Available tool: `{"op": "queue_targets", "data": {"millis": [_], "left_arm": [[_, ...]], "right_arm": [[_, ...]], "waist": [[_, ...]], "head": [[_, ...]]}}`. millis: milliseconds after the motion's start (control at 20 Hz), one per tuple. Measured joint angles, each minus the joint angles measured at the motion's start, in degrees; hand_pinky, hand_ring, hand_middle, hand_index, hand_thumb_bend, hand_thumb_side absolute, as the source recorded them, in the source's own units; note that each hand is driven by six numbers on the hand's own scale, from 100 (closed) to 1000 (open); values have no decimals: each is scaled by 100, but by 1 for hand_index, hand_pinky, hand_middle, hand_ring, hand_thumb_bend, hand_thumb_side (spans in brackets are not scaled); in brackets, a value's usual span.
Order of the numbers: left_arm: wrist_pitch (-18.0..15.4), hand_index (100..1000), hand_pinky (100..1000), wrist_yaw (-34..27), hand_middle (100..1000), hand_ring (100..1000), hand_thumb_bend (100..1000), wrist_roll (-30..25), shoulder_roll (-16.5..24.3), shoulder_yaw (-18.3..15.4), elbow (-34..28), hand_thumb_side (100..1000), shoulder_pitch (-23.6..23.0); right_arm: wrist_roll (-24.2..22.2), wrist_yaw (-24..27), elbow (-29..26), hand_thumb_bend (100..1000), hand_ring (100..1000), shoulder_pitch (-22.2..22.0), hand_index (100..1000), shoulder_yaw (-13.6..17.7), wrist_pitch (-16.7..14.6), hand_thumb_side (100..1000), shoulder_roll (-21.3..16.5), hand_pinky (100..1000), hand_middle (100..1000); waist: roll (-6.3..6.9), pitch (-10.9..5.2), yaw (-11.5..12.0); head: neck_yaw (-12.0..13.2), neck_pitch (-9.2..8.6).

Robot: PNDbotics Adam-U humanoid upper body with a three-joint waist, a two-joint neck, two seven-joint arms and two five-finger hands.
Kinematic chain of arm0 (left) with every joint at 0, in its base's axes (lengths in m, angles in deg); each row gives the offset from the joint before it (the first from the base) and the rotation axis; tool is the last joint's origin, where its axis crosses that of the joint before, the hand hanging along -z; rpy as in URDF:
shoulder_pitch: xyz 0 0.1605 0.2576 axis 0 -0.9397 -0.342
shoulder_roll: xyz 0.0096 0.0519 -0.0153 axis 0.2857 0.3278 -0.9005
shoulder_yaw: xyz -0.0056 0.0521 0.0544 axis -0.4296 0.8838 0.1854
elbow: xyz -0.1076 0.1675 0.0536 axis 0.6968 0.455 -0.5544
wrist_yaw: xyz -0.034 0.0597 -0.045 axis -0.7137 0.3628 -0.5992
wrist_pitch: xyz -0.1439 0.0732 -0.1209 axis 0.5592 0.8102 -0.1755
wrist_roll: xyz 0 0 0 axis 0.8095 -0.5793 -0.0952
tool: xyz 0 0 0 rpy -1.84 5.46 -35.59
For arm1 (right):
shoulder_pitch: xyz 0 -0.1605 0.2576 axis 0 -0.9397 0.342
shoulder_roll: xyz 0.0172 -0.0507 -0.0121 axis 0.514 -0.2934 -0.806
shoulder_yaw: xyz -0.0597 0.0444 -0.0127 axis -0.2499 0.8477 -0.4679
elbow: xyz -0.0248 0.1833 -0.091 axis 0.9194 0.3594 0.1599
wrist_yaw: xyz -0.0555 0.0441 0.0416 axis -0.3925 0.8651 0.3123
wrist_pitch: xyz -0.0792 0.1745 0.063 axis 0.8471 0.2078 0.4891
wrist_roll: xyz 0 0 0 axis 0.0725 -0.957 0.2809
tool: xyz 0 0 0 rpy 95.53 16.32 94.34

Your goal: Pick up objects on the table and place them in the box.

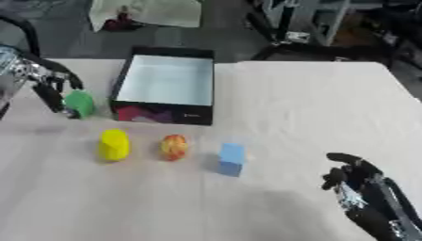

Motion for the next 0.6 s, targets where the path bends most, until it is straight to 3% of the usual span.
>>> {"op": "queue_targets", "data": {"millis": [250,450,600], "left_arm": [[319,929,737,350,842,753,376,831,-129,-176,290,425,-13],[420,918,707,399,826,718,356,1138,-252,-271,504,425,-46],[455,881,648,356,782,645,289,1237,-349,-310,621,367,-85]], "right_arm": [[-2,0,0,100,485,0,773,0,1,472,1,686,312],[-5,0,0,100,485,2,772,0,1,472,2,686,311],[-13,0,0,100,485,4,771,0,-7,472,2,686,311]], "waist": [[0,0,-5],[0,0,-9],[0,0,-17]], "head": [[0,0],[2,0],[3,0]]}}
